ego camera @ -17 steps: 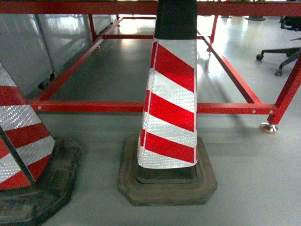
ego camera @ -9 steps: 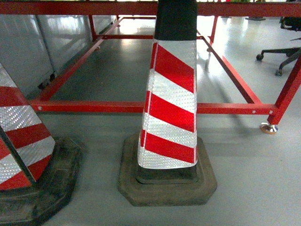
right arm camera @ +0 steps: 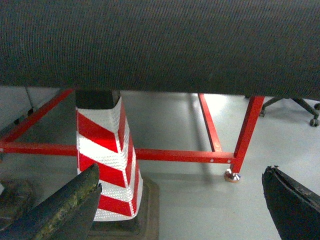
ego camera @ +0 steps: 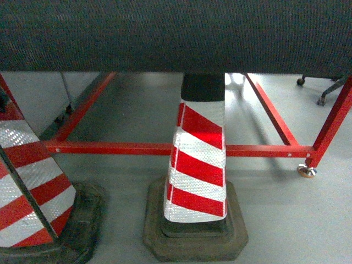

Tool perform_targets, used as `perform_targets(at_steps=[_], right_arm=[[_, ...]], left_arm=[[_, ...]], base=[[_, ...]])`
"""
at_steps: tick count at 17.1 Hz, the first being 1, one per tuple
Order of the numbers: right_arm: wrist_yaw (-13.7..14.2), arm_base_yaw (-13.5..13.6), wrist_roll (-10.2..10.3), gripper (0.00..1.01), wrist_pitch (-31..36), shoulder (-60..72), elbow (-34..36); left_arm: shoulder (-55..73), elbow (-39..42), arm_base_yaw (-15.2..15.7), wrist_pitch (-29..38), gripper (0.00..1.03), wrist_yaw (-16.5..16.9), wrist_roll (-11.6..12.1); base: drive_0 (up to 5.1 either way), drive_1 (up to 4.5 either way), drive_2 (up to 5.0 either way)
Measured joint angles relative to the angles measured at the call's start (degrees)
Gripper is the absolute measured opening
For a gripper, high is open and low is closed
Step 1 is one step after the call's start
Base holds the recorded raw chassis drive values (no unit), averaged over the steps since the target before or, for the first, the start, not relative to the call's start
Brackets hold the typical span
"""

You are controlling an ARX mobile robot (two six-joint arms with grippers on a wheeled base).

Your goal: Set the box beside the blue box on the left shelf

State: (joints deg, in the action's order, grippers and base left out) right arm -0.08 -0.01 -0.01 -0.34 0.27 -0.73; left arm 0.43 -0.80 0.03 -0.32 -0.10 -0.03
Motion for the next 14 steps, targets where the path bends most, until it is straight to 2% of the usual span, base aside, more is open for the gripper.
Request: perform_targets(at_steps=[14], right_arm=[[0.02, 0.0, -0.02, 0.98, 0.0, 0.0, 0.0]], left_arm=[[0.0, 0.0, 0.0, 0.0, 0.98, 0.04, 0.0]], base=[[0.0, 0.0, 0.0]])
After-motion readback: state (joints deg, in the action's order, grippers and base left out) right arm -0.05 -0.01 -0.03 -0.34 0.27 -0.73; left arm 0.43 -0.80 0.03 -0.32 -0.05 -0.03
